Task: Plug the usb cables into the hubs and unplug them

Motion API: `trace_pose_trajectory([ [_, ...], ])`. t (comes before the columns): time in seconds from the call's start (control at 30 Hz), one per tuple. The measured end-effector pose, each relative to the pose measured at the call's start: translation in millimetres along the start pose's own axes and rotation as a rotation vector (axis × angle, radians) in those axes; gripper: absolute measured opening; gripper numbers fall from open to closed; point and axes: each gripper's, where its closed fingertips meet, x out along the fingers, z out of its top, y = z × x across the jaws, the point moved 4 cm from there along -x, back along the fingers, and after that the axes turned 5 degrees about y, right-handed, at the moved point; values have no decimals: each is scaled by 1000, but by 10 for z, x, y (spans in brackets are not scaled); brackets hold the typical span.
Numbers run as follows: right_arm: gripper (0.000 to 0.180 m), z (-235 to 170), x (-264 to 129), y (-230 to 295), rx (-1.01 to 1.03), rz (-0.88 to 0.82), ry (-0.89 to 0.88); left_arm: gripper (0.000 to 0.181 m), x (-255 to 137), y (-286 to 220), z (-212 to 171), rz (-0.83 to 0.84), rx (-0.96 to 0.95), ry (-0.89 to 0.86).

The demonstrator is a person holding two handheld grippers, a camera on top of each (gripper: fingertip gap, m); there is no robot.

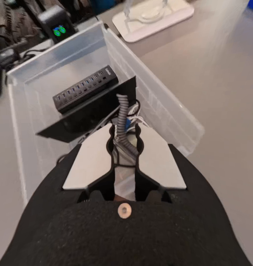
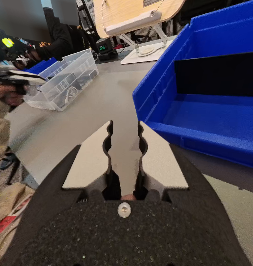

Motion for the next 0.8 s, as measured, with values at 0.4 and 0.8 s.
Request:
trace_pose_trajectory([
  [0.4,34,-64,15,-78,65,31,33,16,469,216,90,-56,194,350],
  [0.8,34,-6,2,-22,68,53,12,15,-1436,134,1310,155,295,-349],
])
